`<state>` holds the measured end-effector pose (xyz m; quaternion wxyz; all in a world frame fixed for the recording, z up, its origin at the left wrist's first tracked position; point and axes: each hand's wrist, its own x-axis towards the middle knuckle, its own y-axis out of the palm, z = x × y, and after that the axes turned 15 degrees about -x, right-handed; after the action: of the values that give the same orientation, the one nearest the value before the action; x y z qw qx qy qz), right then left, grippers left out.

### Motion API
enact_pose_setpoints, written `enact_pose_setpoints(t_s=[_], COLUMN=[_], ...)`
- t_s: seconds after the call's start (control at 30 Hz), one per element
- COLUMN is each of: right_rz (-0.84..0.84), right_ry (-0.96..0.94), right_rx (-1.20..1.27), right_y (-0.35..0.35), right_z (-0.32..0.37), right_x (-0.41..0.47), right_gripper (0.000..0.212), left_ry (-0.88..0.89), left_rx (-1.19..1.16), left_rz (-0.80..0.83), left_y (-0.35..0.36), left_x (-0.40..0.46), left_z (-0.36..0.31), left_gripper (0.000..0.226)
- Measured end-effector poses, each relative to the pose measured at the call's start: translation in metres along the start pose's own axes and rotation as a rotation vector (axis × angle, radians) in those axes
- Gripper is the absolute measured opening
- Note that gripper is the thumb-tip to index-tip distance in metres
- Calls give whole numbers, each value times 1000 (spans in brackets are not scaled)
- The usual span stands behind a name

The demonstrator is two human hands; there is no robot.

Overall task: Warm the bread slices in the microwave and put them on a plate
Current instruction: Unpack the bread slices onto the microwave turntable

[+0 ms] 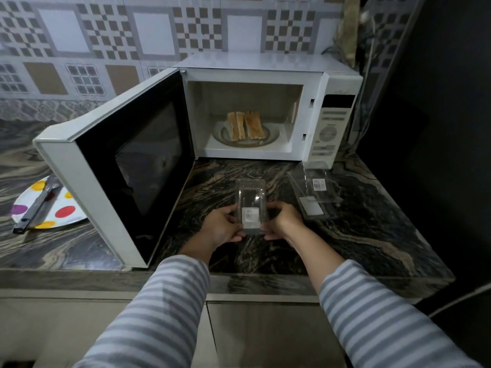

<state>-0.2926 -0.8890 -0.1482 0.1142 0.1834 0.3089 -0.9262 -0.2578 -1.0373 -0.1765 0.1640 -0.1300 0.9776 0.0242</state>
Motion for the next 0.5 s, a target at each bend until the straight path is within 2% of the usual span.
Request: enact_pose_setpoints(t_s=[0.1,0.27,0.4,0.5], right_rz=[15,7,-97,-231], right_ry=[-20,-31,-133,-255], right_rx=[44,0,-290,-499], right_y=[-2,0,-4,-19], right_z=[-2,-4,-4,-1], right_x=[-2,0,-8,-17], right_gripper=[43,51,53,39], left_ry=[-5,21,132,173], left_rx=[-4,47,328,591], left_rz=[15,-7,-8,-79], left_y=[0,3,2,2], left_x=[1,-4,-12,-19], left_z=[-1,-1,-8,-20], left_gripper=[62,63,54,66])
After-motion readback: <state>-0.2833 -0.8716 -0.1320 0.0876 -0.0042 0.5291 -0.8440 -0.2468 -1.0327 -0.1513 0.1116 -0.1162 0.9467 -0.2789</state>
